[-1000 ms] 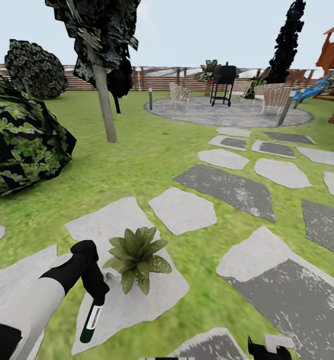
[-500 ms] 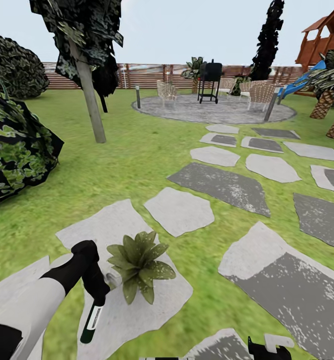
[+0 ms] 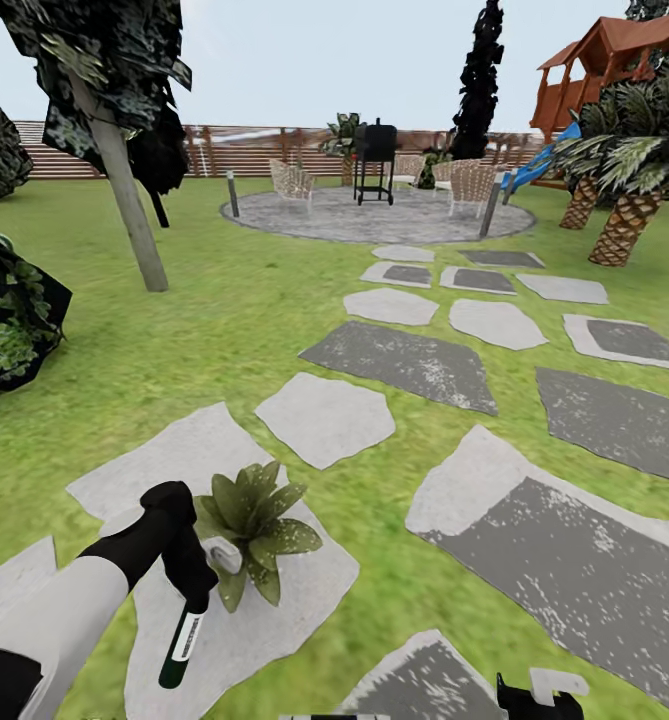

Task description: Pick up the pesticide atomizer in the garden and spray insectifuge to fully cover both potted plants in the garden.

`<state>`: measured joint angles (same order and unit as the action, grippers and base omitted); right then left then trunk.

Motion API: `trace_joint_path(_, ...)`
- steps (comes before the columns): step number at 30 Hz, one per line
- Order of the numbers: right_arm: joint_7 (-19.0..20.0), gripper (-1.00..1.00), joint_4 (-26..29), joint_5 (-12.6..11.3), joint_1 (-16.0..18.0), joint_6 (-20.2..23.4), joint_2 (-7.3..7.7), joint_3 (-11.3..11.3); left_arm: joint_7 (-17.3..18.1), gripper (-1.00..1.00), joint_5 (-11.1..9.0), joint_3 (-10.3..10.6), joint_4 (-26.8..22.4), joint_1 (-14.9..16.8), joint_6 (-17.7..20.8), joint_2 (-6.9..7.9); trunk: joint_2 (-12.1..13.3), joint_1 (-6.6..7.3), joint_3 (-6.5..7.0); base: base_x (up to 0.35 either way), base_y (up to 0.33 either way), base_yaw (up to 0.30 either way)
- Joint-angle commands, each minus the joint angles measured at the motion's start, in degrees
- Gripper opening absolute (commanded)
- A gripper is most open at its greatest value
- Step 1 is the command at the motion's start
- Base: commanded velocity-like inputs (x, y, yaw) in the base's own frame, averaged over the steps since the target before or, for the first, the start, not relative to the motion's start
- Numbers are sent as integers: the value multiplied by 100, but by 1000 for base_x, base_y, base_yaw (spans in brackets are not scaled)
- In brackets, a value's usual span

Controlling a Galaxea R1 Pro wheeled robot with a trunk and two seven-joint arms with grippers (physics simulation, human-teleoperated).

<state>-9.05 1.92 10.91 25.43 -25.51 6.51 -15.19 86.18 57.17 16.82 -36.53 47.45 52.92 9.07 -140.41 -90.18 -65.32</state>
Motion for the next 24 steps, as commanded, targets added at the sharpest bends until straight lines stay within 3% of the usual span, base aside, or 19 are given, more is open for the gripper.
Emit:
trace_joint_path(1,-27,100,-13,61,6,-16,-1,-32,56,-100,40,15,-12,1,61,12,-2,4,-5,-312,43,-266)
trace_joint_path(12,-27,100,-15,61,6,-16,-2,-29,56,-100,41,-12,-10,1,78,15,-2,4,-5,-231,209,-266)
trace_joint_path(17,-27,100,-16,61,6,-16,-11,-28,55,-100,48,-16,-12,19,86,17,-2,4,-5,149,273,-213)
trace_joint_path(24,-9,100,-16,69,6,-16,-1,-28,48,-100,49,-9,-12,5,74,23,-2,4,-5,183,184,-19)
